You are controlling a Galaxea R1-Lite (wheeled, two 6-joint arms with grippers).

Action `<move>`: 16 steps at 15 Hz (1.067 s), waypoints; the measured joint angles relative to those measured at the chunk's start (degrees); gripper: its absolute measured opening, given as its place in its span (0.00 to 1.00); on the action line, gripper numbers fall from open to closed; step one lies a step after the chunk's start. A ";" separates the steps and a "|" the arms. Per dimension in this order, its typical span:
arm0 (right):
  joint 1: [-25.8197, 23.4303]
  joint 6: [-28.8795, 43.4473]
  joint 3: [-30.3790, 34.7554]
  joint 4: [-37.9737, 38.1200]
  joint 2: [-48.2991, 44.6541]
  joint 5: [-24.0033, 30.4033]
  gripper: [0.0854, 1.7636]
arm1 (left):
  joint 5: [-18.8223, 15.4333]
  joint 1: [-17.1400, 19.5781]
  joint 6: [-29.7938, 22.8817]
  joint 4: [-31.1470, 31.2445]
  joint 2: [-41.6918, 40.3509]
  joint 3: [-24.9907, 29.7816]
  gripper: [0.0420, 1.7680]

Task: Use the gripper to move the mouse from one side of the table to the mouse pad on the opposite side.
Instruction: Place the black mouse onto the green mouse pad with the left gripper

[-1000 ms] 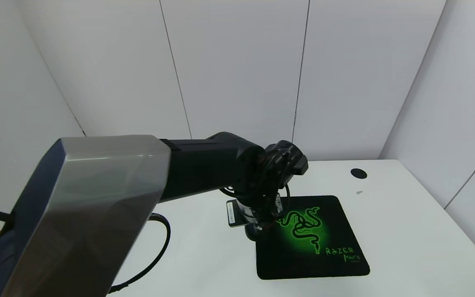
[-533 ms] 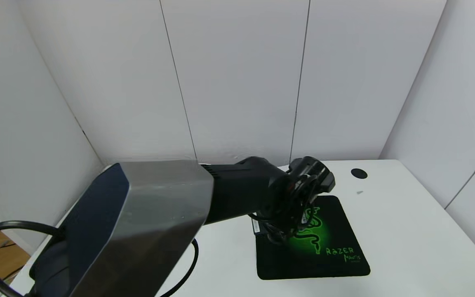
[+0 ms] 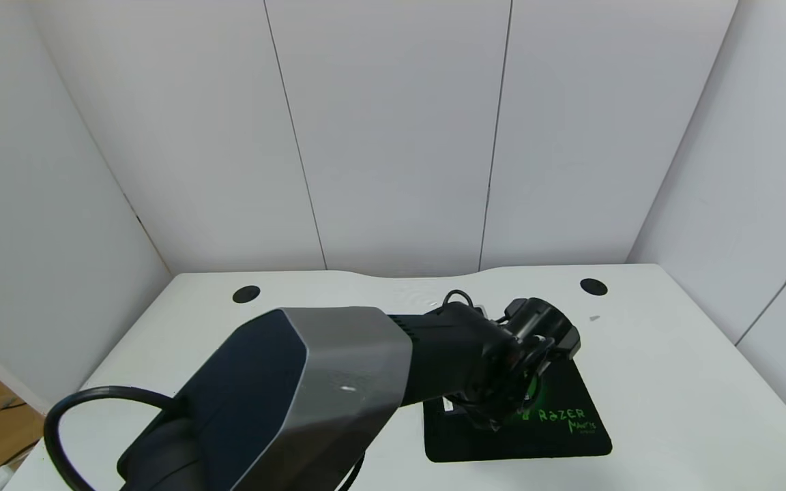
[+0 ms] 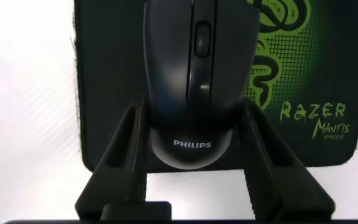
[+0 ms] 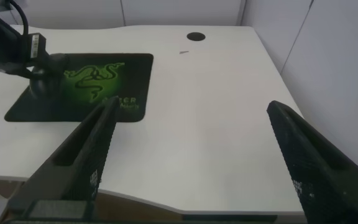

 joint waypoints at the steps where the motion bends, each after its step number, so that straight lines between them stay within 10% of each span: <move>1: 0.00 0.43 0.00 -0.02 0.00 0.02 0.97 | 0.00 0.00 0.02 -0.33 0.44 0.00 0.50; 16: 0.00 -0.17 0.00 -0.02 0.00 0.02 0.97 | 0.52 0.44 -0.05 -2.30 3.45 0.00 0.50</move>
